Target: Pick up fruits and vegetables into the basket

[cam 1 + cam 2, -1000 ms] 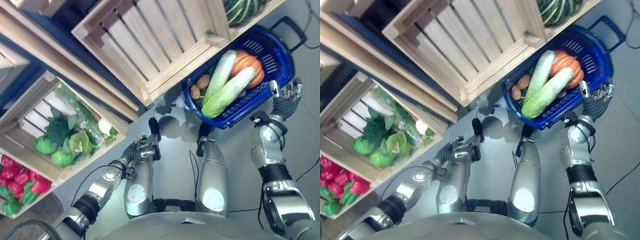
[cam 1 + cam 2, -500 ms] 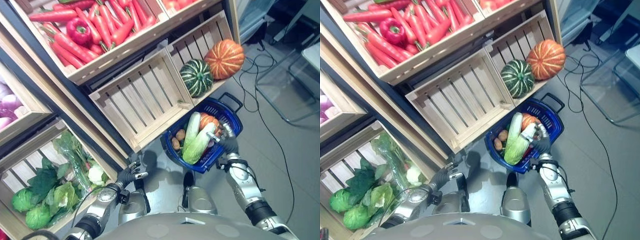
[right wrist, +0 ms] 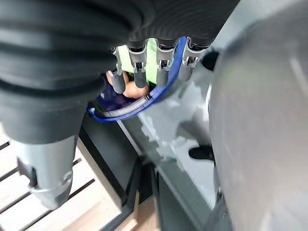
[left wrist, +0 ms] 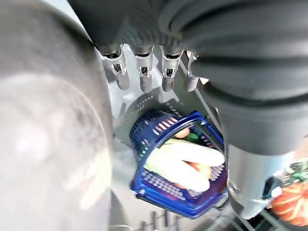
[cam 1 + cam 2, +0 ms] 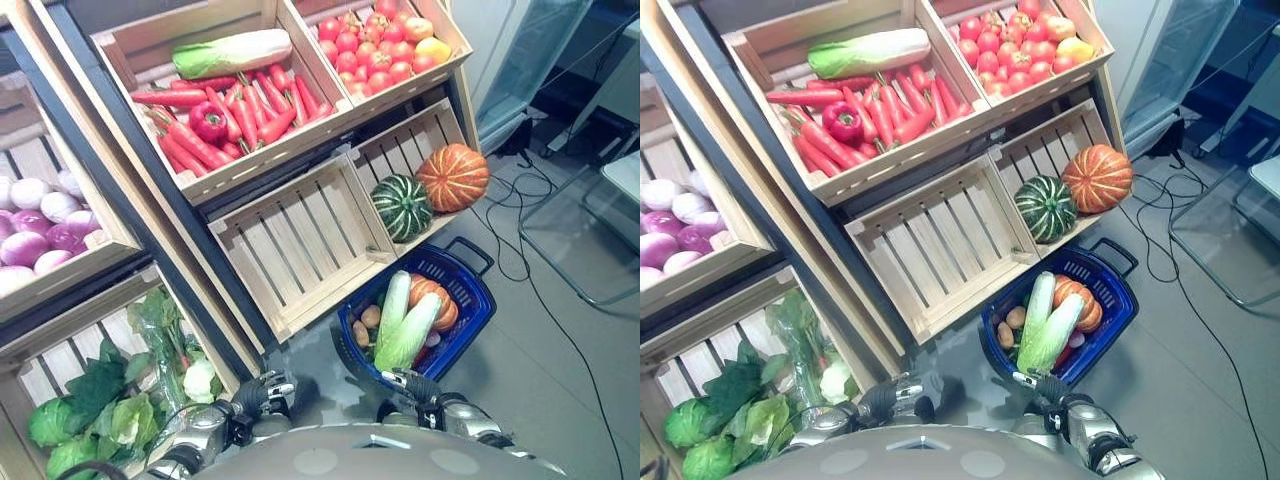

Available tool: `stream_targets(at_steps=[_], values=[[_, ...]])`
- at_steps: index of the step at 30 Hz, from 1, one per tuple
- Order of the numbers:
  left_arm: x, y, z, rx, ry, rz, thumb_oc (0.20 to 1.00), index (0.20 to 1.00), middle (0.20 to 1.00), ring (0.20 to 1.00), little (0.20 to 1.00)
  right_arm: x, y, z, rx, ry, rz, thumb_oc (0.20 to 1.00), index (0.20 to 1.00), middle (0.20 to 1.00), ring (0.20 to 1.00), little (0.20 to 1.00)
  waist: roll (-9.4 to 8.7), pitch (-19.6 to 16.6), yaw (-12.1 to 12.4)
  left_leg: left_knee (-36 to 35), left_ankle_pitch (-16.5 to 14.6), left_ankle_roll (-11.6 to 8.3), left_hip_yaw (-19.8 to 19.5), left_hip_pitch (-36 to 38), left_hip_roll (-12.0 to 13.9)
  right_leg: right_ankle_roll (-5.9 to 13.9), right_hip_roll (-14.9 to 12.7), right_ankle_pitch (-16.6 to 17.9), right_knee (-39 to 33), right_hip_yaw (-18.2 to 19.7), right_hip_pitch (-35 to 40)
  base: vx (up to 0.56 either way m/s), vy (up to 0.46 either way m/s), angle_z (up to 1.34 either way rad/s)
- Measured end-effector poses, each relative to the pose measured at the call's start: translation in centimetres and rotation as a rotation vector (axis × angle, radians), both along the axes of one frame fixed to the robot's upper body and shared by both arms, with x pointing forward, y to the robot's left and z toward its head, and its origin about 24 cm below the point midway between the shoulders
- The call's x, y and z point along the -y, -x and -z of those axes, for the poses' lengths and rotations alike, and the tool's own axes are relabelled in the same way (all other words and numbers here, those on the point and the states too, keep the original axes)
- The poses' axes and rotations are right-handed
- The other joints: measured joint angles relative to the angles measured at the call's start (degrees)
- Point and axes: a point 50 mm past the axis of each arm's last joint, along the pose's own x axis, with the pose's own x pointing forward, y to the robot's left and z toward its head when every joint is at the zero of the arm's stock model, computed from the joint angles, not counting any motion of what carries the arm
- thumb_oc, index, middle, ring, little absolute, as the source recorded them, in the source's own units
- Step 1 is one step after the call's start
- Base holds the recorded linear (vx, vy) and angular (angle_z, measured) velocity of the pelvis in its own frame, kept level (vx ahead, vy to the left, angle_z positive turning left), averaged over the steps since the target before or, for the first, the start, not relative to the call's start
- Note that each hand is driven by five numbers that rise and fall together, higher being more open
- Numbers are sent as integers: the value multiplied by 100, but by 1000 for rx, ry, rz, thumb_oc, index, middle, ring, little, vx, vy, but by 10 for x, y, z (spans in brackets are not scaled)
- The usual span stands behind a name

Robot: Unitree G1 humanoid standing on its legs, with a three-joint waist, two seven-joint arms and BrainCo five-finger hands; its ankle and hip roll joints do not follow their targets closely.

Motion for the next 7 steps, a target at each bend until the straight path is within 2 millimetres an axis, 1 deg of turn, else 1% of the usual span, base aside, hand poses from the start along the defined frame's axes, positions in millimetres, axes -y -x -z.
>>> stream_targets(at_steps=[3, 7], values=[[3, 4, 2, -29, 14, -6, 1000, 1000, 1000, 1000, 1000, 4, 5, 1, -32, -13, -9, 1000, 1000, 1000, 1000, 1000, 77, -122, 10, 3, -3, 2, -6, 11, -1, 1, 1, 1, -8, -2, 13, 13, 5, 1], [2, 8, 5, -100, 41, -38, 1000, 1000, 1000, 1000, 1000, 5, 6, 1, -35, -28, -25, 1000, 1000, 1000, 1000, 1000, 85, -179, 13, 22, 10, -35, -51, 68, -6, -10, 22, 48, -96, -30, 139, 30, -2, 2]])
